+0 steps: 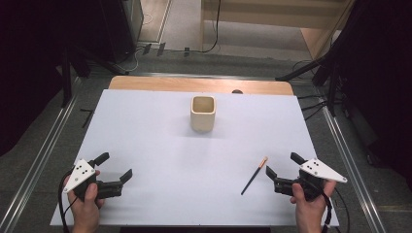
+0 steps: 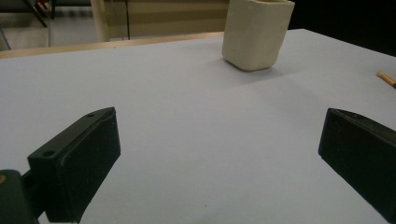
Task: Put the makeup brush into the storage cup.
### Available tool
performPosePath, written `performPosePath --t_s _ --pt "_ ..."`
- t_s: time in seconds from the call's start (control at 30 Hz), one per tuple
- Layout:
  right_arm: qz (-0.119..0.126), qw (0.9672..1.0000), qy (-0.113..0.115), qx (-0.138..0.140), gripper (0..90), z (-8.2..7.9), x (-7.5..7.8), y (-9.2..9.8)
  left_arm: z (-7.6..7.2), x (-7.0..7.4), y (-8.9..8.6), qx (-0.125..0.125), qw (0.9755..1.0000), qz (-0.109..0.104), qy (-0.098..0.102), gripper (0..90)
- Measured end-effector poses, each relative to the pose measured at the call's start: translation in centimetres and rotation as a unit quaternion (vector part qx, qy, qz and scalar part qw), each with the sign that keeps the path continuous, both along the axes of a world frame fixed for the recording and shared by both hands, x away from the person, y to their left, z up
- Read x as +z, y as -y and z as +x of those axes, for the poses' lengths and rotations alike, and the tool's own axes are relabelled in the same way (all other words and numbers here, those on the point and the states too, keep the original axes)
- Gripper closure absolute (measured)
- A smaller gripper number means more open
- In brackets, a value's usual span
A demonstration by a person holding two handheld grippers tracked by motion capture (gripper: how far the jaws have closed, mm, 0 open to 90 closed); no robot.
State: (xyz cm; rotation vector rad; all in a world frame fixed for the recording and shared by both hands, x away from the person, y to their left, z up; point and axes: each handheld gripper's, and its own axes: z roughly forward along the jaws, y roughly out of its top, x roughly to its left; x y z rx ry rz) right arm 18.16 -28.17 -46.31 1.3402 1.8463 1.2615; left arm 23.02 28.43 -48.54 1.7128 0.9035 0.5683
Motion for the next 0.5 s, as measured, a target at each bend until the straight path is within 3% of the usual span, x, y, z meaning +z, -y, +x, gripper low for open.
performPosePath --t_s 0.2,0.27,0.33,0.5 --pt "-0.012 0.9997 -0.021 0.004 3.2 0.9 0.3 -1.0 0.0 0.0 0.0 0.001 1.0000 0.000 0.000 0.0" --pt "-0.025 0.9989 -0.039 0.010 3.6 1.6 0.4 -1.5 -0.1 0.0 -0.1 0.002 1.0000 -0.001 0.000 0.0" --pt "-0.025 0.9987 -0.042 0.012 3.6 1.8 0.4 -1.6 -0.1 0.0 -0.1 0.003 1.0000 -0.002 0.000 0.0" --pt "-0.031 0.9967 -0.072 0.018 3.9 2.8 0.1 -2.0 -0.1 -0.1 -0.1 0.003 1.0000 -0.001 -0.001 0.0"
